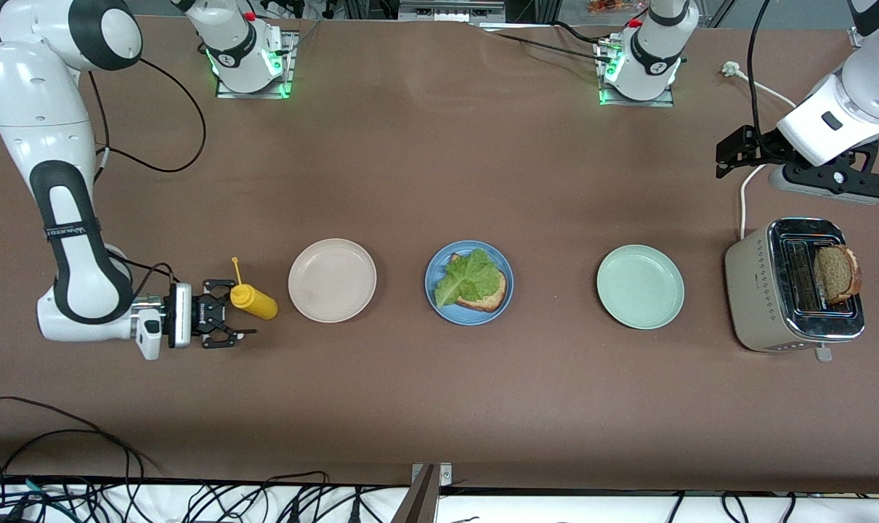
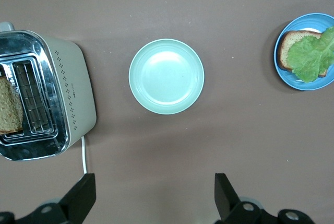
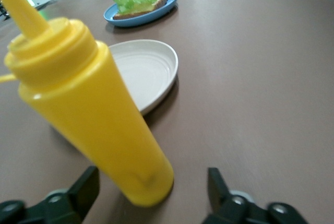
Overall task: Make sandwich in blue plate with both arms
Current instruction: 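Set the bottle upright on the table and open the right gripper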
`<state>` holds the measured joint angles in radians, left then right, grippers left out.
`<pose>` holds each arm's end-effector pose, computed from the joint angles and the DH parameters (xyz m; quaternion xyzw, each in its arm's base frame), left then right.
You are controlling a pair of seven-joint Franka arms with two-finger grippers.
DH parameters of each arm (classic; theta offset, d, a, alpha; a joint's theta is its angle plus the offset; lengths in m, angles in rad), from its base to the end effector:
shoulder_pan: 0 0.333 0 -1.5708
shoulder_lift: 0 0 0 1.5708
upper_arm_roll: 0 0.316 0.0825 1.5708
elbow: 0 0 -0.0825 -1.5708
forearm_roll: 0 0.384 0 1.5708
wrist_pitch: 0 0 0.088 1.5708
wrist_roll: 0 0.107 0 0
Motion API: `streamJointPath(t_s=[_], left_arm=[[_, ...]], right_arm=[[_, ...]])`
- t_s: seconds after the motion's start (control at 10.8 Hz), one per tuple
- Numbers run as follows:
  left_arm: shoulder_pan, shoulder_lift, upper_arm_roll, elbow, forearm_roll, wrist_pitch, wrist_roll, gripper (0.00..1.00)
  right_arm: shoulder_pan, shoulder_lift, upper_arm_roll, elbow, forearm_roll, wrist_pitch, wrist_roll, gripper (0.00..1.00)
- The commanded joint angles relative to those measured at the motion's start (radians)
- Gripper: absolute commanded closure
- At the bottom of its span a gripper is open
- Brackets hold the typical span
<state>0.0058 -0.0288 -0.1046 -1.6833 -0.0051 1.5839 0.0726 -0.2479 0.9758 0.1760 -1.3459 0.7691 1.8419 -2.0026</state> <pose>0.5404 -0.0549 0.5883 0.9957 -0.0853 -0.0354 0.0006 0.6954 -0.0184 0.1361 -0.6580 -0.6002 -0.2362 0.3886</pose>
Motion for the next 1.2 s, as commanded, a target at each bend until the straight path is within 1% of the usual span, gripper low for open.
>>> streamJointPath(t_s=[0.0,0.09,0.28,0.46,0.56,0.65,0.83,0.93,1.11], left_arm=[[0.008,-0.007,-0.001,0.001,-0.024,-0.010,0.004,0.00],[0.009,-0.007,-0.001,0.001,-0.024,-0.010,0.004,0.00],[0.010,-0.007,-0.001,0.001,-0.024,-0.010,0.004,0.00],[0.010,-0.007,-0.001,0.001,-0.024,-0.010,0.004,0.00],[0.011,-0.007,-0.001,0.001,-0.024,-0.010,0.006,0.00],[0.011,-0.007,-0.001,0.001,-0.024,-0.010,0.006,0.00],[0.011,-0.007,-0.001,0.001,-0.024,-0.010,0.006,0.00],[0.011,-0.007,-0.001,0.001,-0.024,-0.010,0.006,0.00],[0.013,-0.007,0.000,0.001,-0.024,-0.010,0.006,0.00]], right_arm=[[-0.008,-0.049,-0.067,-0.007,-0.005,-0.020,0.004,0.00],[-0.002,-0.067,-0.107,-0.007,-0.033,-0.020,0.043,0.00],[0.001,-0.129,-0.144,-0.009,-0.132,-0.020,0.242,0.00],[0.009,-0.199,-0.177,-0.009,-0.210,-0.021,0.408,0.00],[0.019,-0.248,-0.187,-0.009,-0.265,-0.021,0.508,0.00],[0.028,-0.302,-0.191,-0.016,-0.322,-0.042,0.650,0.00],[0.065,-0.396,-0.196,-0.028,-0.413,-0.128,0.953,0.00],[0.082,-0.448,-0.196,-0.060,-0.438,-0.136,1.061,0.00],[0.107,-0.549,-0.196,-0.151,-0.455,-0.135,1.227,0.00]])
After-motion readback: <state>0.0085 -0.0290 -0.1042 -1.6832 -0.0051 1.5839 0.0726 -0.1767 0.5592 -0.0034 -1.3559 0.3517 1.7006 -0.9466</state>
